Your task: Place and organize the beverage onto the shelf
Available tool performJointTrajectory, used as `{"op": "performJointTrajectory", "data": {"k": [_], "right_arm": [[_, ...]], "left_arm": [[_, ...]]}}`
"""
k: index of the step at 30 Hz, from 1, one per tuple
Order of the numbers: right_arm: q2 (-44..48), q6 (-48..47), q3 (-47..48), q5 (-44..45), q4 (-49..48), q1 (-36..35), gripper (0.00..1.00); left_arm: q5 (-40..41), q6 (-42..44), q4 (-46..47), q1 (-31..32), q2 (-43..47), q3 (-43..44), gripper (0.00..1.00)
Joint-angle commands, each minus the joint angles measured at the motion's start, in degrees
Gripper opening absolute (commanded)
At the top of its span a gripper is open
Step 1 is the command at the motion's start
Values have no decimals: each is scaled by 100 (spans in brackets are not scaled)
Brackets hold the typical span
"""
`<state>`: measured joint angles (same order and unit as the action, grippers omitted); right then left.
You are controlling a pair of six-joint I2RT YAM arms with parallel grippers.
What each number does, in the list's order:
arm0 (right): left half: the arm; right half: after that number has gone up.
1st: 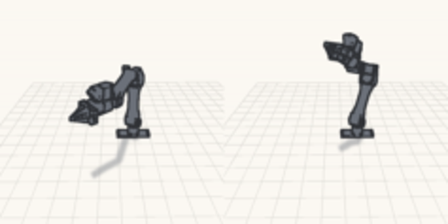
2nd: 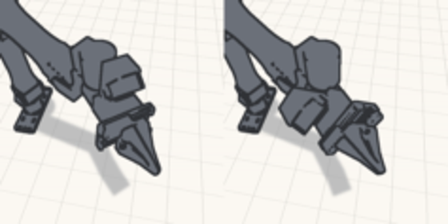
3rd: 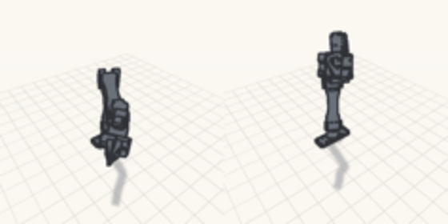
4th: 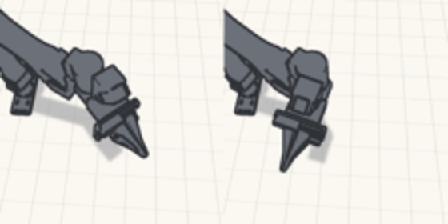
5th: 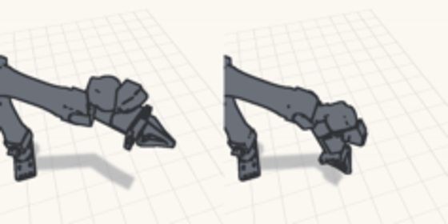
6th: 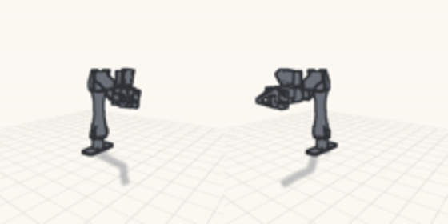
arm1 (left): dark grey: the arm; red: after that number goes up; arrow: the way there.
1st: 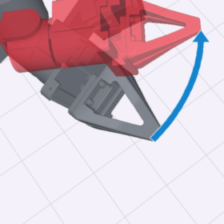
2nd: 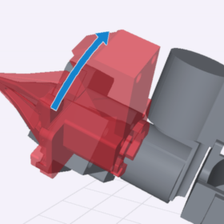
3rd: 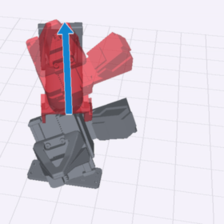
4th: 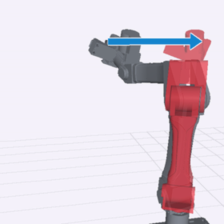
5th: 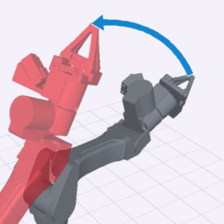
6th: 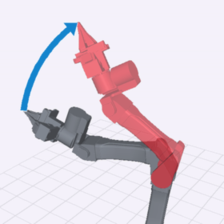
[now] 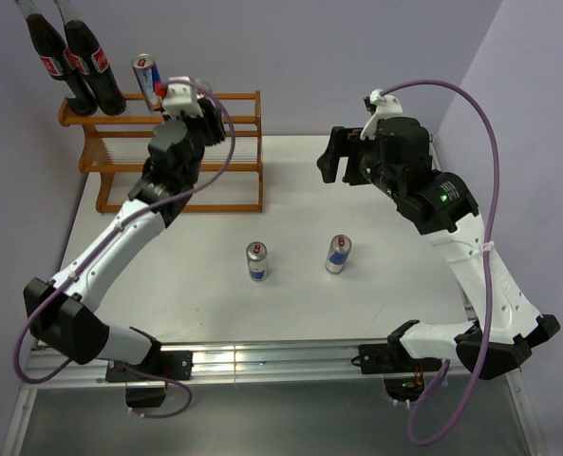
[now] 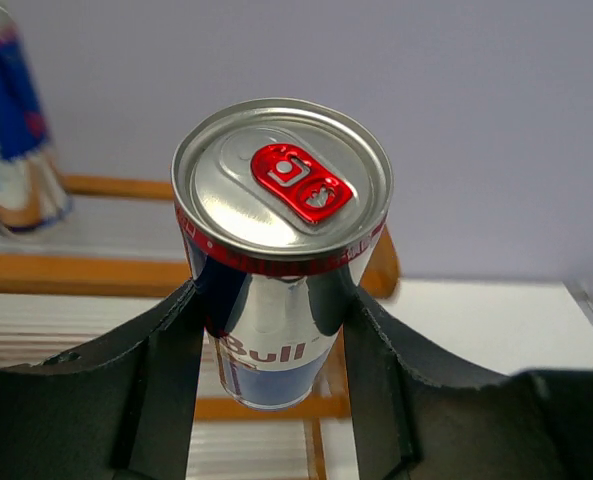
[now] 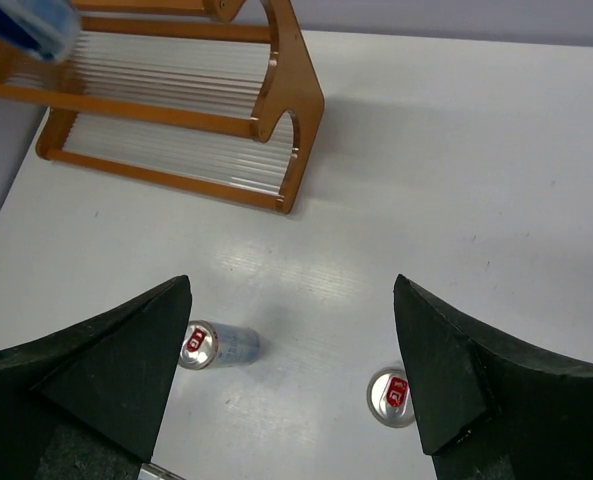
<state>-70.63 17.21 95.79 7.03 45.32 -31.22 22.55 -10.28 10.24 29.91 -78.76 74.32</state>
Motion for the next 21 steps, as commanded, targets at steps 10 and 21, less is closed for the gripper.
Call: {"op": "performJointTrajectory", "data": {"k": [10,21], "right_arm": [[172,-34,-297,-79,-427,46,89],[173,-113,-333,-149,-445,55,89]], "left_arm": [[400,-211,-962,-1066,-1711,2920,0],[382,-97,-1077,-1339,-2293,3580,0]]}}
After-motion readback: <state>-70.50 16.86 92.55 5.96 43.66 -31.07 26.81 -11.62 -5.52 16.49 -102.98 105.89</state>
